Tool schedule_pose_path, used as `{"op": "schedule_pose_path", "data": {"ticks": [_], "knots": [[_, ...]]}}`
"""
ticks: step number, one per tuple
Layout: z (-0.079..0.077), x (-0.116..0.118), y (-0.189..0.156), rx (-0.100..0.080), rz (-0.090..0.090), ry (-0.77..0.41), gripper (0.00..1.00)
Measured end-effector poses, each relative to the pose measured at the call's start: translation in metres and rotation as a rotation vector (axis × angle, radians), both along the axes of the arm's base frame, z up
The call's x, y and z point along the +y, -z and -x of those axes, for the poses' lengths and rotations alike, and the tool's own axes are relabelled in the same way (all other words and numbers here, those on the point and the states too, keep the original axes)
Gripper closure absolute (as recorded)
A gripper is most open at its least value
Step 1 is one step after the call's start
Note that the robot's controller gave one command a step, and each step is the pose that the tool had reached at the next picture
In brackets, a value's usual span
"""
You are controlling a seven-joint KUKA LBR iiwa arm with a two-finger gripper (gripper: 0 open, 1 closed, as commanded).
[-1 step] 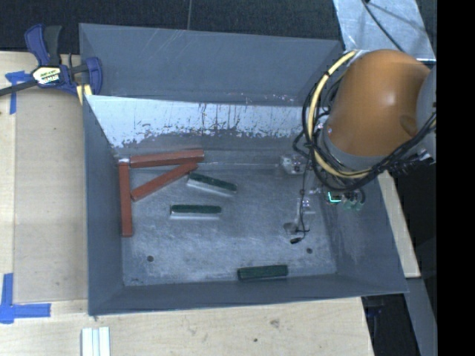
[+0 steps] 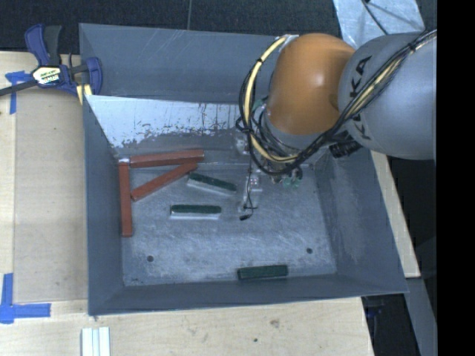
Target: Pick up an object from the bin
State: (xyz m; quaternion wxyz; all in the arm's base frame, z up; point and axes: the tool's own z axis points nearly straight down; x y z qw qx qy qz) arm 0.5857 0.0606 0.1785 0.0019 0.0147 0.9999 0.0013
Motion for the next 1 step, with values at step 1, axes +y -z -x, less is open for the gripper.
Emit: {"op": "schedule_pose_path", "data": {"ticks": [1], "knots": [[-0.0133, 0.0244, 0.112, 0.006, 0.003, -0.164, 0.0]]}}
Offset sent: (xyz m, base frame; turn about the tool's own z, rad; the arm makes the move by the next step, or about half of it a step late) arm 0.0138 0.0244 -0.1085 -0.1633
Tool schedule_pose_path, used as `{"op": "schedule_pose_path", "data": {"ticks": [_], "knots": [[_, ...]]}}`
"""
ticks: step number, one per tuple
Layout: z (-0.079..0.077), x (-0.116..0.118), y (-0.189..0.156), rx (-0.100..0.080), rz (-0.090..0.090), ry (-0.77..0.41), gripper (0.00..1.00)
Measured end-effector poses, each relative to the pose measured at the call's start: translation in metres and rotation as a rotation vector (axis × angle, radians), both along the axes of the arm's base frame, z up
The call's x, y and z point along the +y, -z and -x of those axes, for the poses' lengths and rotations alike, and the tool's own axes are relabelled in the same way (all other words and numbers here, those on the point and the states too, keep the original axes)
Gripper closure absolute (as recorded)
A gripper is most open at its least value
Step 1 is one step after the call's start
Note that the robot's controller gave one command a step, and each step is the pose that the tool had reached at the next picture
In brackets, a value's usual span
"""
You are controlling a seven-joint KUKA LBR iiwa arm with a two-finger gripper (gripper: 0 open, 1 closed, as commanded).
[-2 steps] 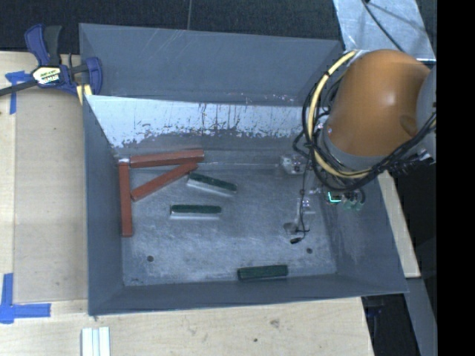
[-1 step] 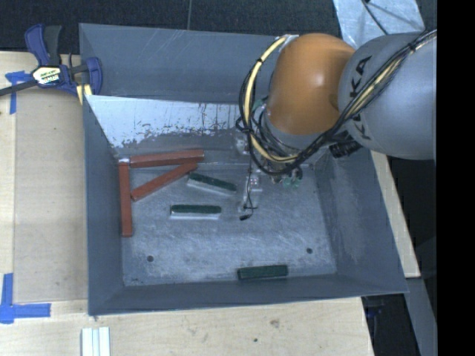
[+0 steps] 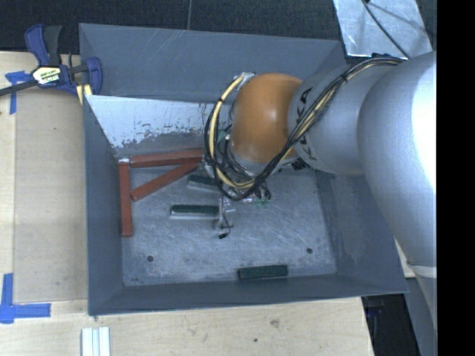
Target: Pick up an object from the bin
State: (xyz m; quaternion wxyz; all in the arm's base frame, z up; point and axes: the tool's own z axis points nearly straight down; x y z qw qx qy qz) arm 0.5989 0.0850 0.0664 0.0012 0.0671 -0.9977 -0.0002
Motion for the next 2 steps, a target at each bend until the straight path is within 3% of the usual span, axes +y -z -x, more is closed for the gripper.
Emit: {"op": "schedule_pose_path", "data": {"ticks": [1, 2], "knots": [[-0.002, 0.0, -0.004, -0.007, -0.001, 0.002, 1.0], [0.075, -0.017, -0.1, -0.008, 0.0, -0.14, 1.0]]}}
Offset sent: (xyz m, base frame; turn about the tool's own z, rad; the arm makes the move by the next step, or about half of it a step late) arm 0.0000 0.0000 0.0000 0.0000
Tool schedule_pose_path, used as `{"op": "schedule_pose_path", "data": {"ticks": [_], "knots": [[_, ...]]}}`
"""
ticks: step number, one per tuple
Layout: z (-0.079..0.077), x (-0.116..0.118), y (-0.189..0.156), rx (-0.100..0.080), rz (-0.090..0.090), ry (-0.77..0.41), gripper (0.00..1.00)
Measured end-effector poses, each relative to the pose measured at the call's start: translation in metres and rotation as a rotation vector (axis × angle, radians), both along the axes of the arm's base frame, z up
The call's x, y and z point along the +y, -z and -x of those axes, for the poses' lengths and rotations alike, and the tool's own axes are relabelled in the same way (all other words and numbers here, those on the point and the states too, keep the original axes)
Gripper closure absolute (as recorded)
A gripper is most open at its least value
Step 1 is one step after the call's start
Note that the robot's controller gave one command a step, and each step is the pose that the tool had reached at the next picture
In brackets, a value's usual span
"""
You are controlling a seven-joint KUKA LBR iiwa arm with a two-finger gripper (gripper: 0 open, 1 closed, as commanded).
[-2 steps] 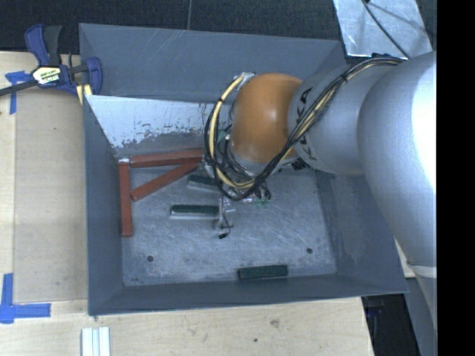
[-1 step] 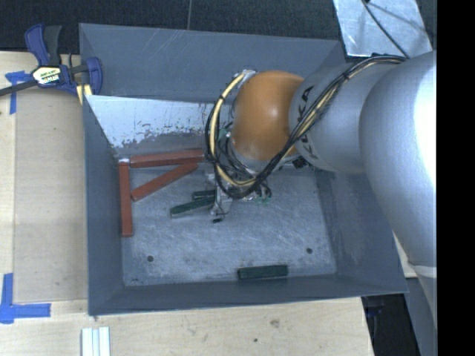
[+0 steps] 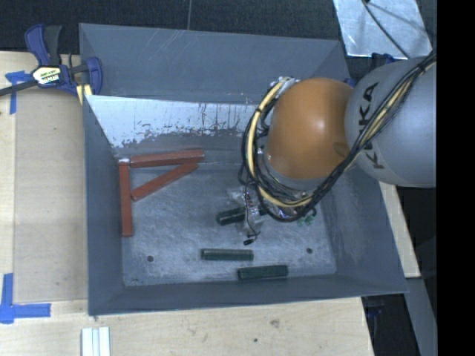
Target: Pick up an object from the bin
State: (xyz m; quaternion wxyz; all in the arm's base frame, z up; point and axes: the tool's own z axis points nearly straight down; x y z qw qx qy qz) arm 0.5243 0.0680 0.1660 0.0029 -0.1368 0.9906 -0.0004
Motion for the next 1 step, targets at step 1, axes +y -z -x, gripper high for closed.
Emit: {"op": "schedule_pose_path", "data": {"ticks": [1], "knots": [[0.011, 0.0187, -0.0966, -0.006, -0.002, -0.002, 1.0]]}}
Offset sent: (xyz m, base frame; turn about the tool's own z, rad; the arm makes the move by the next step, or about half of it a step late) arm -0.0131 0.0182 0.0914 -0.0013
